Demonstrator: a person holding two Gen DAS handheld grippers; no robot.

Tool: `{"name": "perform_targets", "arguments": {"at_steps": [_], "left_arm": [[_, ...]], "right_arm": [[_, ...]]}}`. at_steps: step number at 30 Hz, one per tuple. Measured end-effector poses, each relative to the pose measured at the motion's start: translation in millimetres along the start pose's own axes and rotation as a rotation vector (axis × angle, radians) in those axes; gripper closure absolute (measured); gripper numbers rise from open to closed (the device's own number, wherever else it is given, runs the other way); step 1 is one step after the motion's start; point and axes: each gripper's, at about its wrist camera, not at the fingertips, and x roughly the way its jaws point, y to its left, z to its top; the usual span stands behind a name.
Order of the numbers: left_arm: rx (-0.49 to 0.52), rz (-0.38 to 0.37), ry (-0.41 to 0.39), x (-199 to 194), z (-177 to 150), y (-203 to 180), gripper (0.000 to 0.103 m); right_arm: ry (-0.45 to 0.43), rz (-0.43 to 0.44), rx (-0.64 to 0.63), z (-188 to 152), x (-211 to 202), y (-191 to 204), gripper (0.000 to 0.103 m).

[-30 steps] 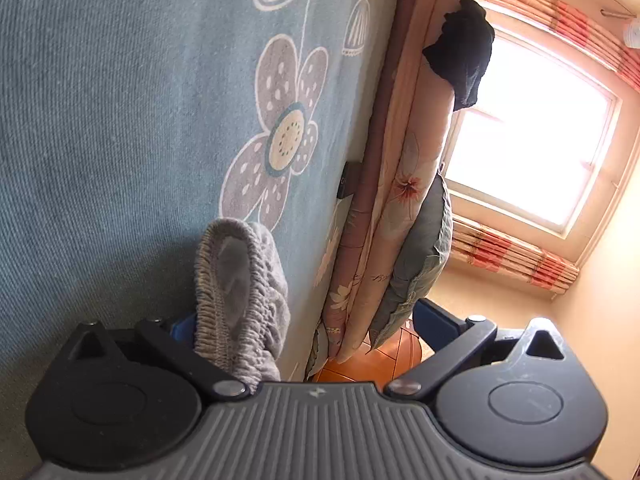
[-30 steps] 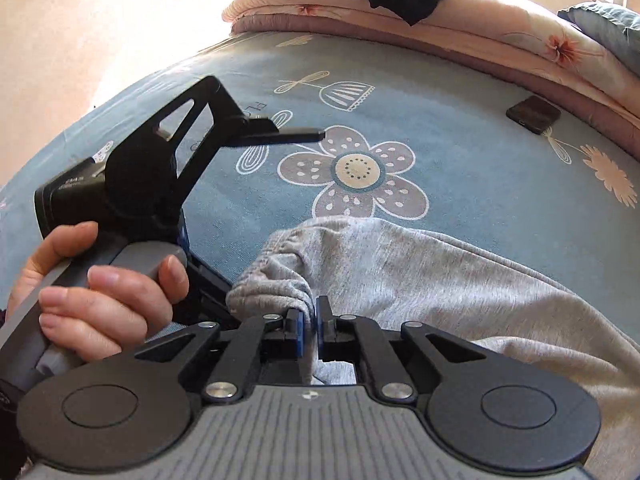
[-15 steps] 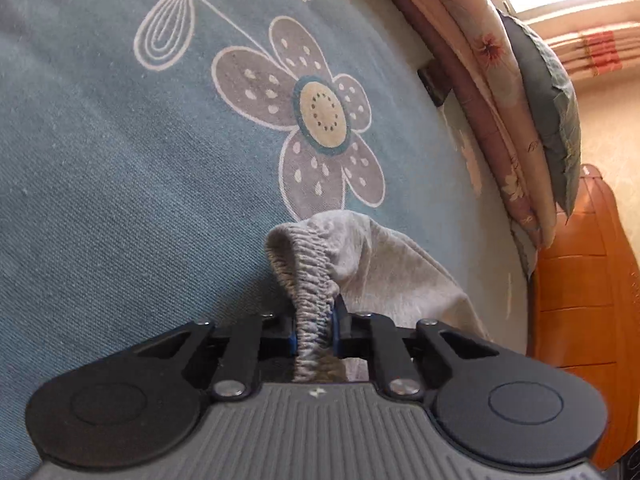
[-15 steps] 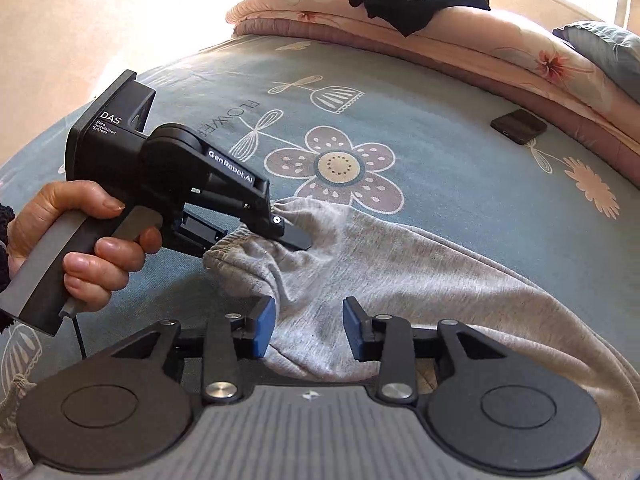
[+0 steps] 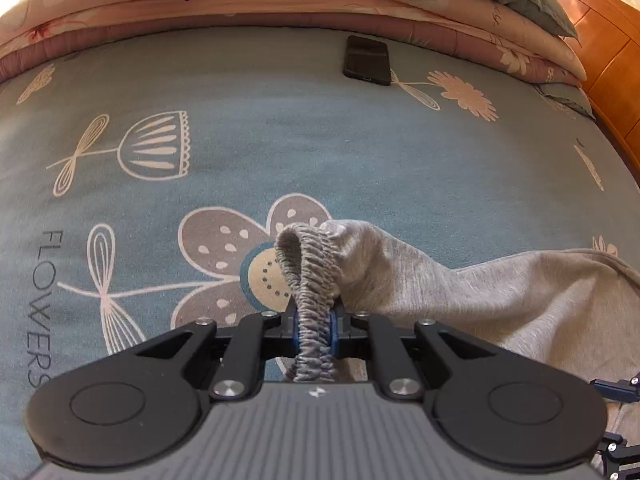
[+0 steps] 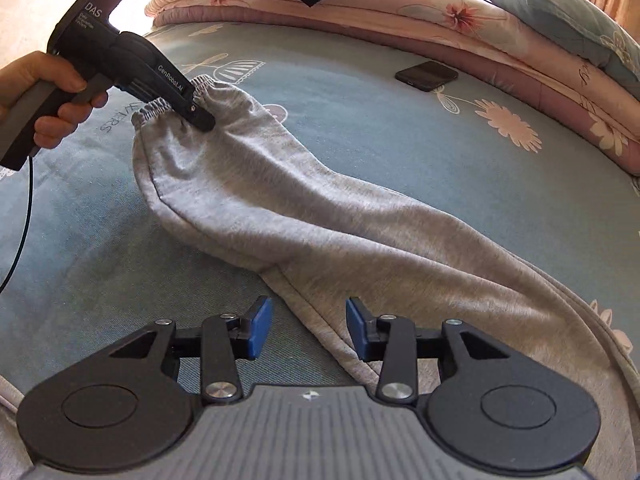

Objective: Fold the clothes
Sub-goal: 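Pull the held cuff with the left tool to stretch the leg straight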

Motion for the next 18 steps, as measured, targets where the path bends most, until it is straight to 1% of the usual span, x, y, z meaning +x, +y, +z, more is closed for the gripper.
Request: {"name": "perform_targets", "arguments": {"at_steps": [1,3,4,7,9,10,11,14,16,18], "left_arm": [[0.026,0.012,-0.007,2.4,8.3,-3.0,0.092],[0.072,0.018,-0.048,-1.7,21.8,-10.9,0.092],[0.090,0.020,-0.077,-7.4,26.6,-15.0,0.092],[0.133,-0.008,-0.192,-25.9,34.1,-23.7,0.092],[0.149,-0.001,-0.262,-31.2,32.6,-24.4,0.092],[0.124,-0.004,-0.276,-30.7,30.7,-21.0,0.092],[0.091,-0.009,-0.256,-25.9,30.0,-15.7,0.092],[0.006,0.032,-0.125,3.8,24.4,2.4,0.091],[-0.070,0.051,-0.034,30.9,15.6,18.0,0.091],[-0.086,0.085,0.019,47.6,9.8,24.5,0.090]], "right_arm": [[0.001,-0.001,0.008,-1.4,-0.9,-2.0,0.057],[-0.003,-0.011,0.017,-3.3,-2.4,-5.0,0.057],[-0.006,-0.014,0.021,-4.2,-3.5,-6.6,0.057],[-0.009,-0.020,0.038,-8.0,-6.6,-10.9,0.056],[-0.008,-0.025,0.049,-10.2,-7.2,-14.1,0.056],[-0.008,-0.029,0.055,-11.6,-8.2,-15.3,0.056],[-0.007,-0.030,0.059,-12.5,-8.3,-16.4,0.056],[0.000,-0.036,0.068,-14.2,-6.8,-21.9,0.056],[0.003,-0.036,0.075,-15.6,-5.9,-25.4,0.055],[0.010,-0.041,0.080,-17.3,-4.2,-28.6,0.052]]}}
